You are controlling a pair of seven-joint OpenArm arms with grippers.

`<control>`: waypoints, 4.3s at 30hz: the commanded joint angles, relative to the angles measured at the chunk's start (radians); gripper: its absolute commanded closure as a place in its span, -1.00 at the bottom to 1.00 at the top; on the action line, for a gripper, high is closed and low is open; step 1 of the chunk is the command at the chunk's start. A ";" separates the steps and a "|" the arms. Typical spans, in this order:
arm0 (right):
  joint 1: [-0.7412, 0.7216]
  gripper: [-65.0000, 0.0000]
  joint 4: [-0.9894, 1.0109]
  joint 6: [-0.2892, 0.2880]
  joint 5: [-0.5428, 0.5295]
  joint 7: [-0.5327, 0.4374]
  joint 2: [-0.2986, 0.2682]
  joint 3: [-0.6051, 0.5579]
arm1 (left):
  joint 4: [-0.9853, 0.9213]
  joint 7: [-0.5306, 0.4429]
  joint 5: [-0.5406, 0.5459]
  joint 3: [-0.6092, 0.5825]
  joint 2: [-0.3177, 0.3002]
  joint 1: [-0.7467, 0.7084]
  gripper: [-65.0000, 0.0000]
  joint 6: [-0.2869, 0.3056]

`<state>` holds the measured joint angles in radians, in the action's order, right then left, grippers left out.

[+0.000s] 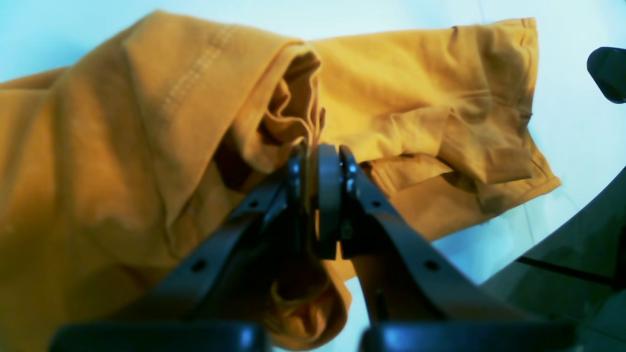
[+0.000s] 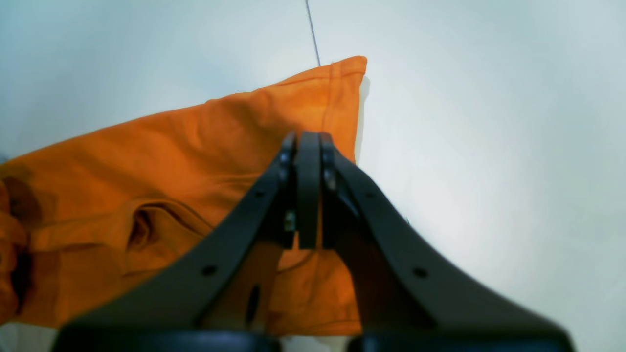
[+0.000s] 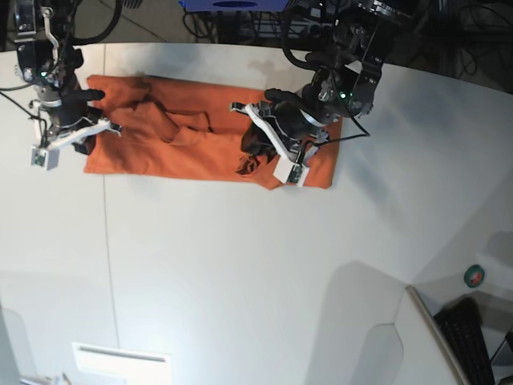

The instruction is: Layout the t-shirt on the table in an organized manner, then fold the t-shirt properly

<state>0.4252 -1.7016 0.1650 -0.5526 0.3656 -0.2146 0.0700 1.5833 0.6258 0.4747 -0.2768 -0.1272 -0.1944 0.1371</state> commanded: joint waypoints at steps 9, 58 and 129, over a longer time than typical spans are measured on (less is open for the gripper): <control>-0.004 1.00 -0.018 -0.003 -0.002 -0.021 -0.009 0.007 | 0.007 -0.017 0.012 -0.005 0.005 0.040 1.00 0.006; -0.001 1.00 -0.022 -0.003 -0.004 -0.021 -0.009 0.007 | 0.007 0.052 0.020 -0.005 0.007 0.036 0.53 0.006; -0.015 1.00 -0.093 0.000 0.006 -0.020 -0.018 -0.441 | -0.036 0.061 -0.009 0.317 -0.248 -0.033 1.00 0.012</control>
<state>0.4118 -1.7748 0.1650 -0.5507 0.3676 -0.2260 -0.3801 1.5379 0.6998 0.4808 0.0261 -0.3477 -0.2276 0.1654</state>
